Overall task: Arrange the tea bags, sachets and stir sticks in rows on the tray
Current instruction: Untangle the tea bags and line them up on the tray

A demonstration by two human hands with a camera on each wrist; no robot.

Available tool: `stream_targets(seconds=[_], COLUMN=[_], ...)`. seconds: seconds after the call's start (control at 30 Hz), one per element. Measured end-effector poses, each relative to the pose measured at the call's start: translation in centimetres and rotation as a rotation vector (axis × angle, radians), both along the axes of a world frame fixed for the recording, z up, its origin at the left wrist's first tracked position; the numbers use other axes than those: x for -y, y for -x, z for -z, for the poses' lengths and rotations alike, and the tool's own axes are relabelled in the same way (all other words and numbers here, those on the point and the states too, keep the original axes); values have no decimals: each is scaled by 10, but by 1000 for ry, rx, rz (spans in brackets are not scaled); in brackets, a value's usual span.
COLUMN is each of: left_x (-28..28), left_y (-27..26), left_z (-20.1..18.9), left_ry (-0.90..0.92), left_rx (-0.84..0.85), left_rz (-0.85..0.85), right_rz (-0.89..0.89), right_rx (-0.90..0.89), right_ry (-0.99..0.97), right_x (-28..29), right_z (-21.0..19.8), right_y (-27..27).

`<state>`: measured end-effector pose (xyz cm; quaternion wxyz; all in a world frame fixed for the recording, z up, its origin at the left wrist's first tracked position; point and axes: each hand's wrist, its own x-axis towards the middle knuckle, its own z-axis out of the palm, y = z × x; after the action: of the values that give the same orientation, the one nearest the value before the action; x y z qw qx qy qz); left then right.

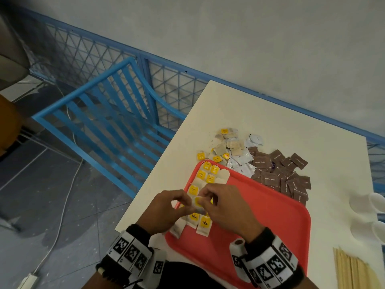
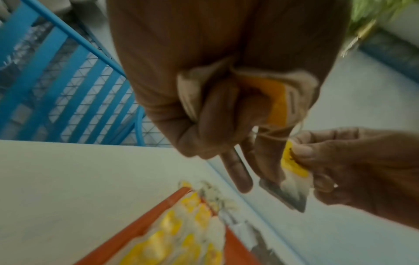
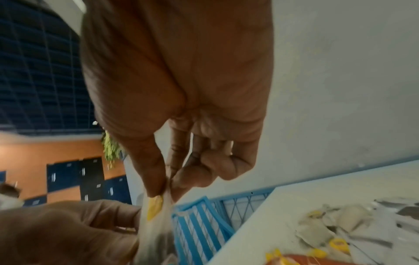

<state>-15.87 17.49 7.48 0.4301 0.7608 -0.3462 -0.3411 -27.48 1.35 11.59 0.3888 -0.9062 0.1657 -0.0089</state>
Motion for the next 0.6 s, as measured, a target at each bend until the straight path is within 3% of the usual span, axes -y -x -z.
stream_targets(seconds=[0.17, 0.3, 0.6], left_x=[-35, -47, -50], left_y=[-4, -6, -6], left_z=[52, 68, 79], left_ry=[-227, -302, -314], left_rx=[98, 94, 80], left_rz=[1, 27, 62], right_rz=[-90, -202, 97], right_rx=[-340, -457, -481], right_ry=[92, -130, -88], right_x=[-20, -32, -43], right_z=[52, 77, 122], right_y=[15, 8, 1])
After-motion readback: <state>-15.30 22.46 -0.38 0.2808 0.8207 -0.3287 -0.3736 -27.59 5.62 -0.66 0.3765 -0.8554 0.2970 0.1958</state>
